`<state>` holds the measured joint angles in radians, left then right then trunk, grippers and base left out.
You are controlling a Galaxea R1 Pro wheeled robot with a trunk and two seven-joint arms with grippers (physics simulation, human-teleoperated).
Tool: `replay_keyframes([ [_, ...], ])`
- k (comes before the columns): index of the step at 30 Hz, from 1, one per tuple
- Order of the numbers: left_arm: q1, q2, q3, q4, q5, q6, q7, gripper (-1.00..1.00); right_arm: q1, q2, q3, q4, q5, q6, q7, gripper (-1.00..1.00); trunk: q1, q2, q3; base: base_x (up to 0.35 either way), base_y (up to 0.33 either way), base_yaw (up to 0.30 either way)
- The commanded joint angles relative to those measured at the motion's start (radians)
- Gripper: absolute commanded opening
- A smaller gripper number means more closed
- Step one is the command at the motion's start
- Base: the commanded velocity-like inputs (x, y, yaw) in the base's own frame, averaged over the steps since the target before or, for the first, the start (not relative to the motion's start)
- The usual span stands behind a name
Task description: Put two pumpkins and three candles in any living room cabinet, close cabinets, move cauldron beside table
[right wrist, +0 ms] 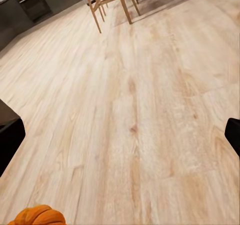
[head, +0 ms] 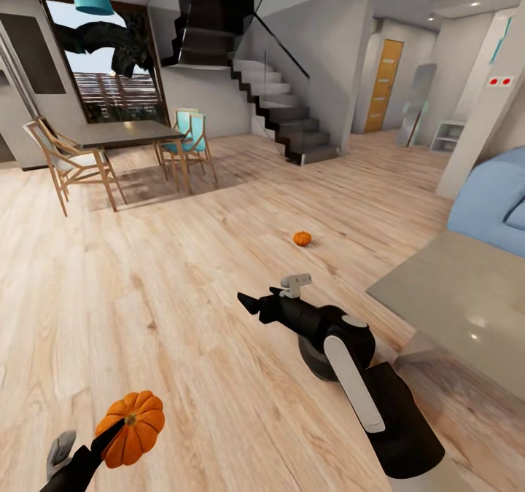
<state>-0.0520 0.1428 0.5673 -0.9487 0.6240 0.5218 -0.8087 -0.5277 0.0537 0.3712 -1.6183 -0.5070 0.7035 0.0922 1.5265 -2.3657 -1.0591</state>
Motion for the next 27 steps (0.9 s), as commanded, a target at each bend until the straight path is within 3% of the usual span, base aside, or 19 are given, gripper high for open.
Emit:
replay_keyframes([
  [1, 0.000, 0.000, 0.000, 0.001, 0.006, 0.003, 0.000, -1.00, 0.000, 0.000, -0.001, 0.000, 0.000, -0.001, -0.002, 1.00, 0.000, 0.000, 0.000, 0.294, 0.172, 0.000],
  [17, 0.000, 0.001, 0.000, 0.005, 0.005, 0.001, 0.002, -1.00, 0.000, 0.000, -0.012, 0.000, 0.000, -0.001, -0.001, 1.00, 0.000, 0.000, 0.000, 0.292, 0.175, 0.000],
  [27, 0.000, 0.001, 0.000, 0.004, 0.005, 0.001, 0.036, -1.00, 0.000, 0.000, -0.014, 0.000, -0.001, 0.000, -0.002, 1.00, 0.000, 0.000, 0.000, 0.285, 0.187, 0.000],
])
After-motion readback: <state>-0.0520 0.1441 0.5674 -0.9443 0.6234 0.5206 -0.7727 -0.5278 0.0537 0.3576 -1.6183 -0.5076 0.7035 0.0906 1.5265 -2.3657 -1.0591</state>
